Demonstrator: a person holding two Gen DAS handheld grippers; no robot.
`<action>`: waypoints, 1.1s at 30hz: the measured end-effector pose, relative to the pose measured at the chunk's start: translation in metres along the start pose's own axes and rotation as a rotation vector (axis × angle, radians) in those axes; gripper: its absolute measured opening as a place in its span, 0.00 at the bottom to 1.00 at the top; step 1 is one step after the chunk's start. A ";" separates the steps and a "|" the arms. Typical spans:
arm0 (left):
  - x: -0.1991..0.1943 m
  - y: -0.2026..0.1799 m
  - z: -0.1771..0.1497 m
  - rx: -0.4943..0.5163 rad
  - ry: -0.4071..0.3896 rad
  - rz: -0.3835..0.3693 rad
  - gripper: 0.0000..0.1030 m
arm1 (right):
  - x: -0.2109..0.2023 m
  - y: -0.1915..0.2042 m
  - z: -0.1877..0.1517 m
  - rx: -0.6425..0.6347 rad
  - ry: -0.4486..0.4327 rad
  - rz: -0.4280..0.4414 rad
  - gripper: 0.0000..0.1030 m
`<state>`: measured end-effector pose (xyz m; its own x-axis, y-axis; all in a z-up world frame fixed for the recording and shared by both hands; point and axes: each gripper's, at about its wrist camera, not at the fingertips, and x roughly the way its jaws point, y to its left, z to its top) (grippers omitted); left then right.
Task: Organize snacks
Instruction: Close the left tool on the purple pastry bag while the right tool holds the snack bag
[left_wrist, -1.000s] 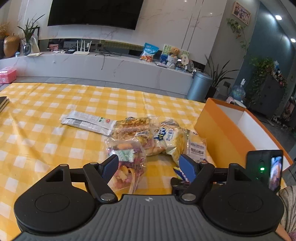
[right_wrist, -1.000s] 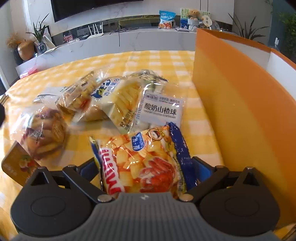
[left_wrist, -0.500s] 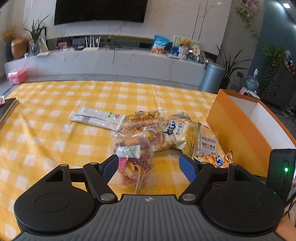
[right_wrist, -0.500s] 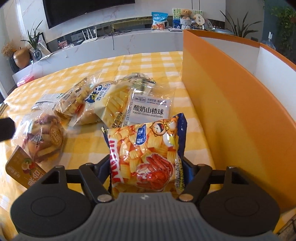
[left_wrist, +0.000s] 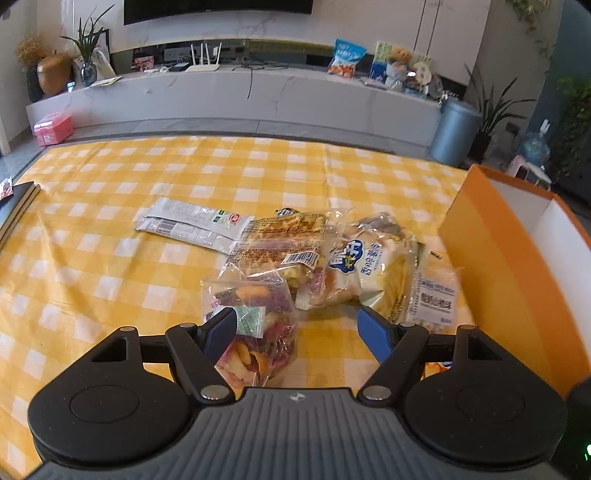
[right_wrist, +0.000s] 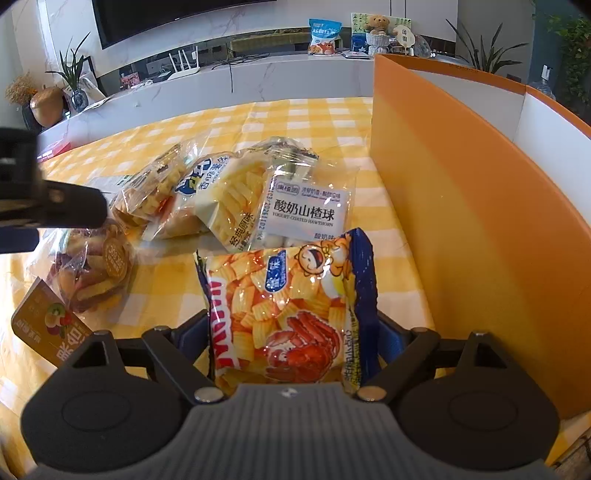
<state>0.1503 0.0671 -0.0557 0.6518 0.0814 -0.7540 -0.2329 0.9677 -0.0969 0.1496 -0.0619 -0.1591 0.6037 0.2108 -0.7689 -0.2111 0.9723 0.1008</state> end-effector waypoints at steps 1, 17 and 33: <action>0.005 0.000 0.001 -0.012 0.010 0.008 0.87 | 0.000 0.001 0.000 -0.004 0.001 -0.002 0.85; 0.053 0.009 -0.006 0.010 0.071 0.361 0.92 | 0.002 0.006 -0.001 -0.040 0.009 -0.022 0.87; 0.047 0.047 -0.026 -0.109 0.019 0.223 0.68 | 0.001 0.007 -0.001 -0.052 0.010 -0.025 0.88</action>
<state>0.1518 0.1102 -0.1126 0.5622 0.2850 -0.7763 -0.4472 0.8944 0.0045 0.1481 -0.0547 -0.1597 0.6012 0.1854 -0.7773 -0.2359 0.9705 0.0490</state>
